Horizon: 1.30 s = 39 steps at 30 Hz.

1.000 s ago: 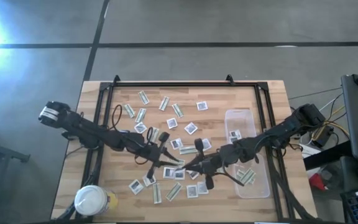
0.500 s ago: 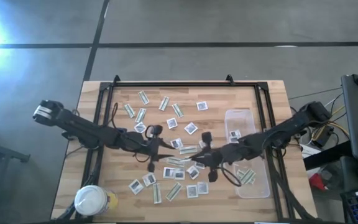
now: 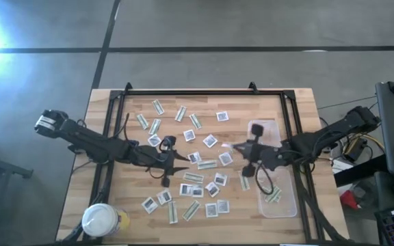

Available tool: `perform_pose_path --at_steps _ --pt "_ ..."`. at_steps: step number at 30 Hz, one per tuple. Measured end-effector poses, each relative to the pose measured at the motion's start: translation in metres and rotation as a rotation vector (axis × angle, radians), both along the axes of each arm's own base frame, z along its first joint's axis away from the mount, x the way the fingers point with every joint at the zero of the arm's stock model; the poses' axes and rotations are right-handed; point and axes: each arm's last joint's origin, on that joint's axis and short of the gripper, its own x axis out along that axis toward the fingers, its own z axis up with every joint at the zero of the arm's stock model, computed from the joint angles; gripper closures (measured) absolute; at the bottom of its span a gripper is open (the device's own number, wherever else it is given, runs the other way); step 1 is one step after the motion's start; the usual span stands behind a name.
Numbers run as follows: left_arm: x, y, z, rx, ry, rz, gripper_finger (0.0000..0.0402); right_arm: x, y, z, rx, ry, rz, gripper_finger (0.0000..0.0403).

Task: Pick & Place First Aid Supplies
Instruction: Put the towelette pack into the top bin

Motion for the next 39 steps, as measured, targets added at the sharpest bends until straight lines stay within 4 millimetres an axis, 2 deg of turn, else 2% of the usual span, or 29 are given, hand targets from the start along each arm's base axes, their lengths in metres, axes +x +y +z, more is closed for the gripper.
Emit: perform_pose_path --at_steps 9,20,31,39 --pt "-0.001 0.001 -0.002 0.018 0.015 0.039 0.0280 -0.033 -0.019 0.002 0.057 -0.028 -0.282 0.0394" --pt "-0.001 0.001 -0.002 -0.001 0.020 0.046 0.0280 -0.055 -0.042 -0.011 0.156 0.015 -0.579 0.0394" --pt "-0.001 0.001 -0.002 -0.001 0.021 0.046 0.0280 -0.058 -0.057 -0.019 0.285 0.131 -0.658 0.0394" --pt "-0.001 0.001 -0.002 -0.003 0.023 0.046 0.0280 -0.061 -0.071 -0.037 0.388 0.261 -0.711 0.0394"
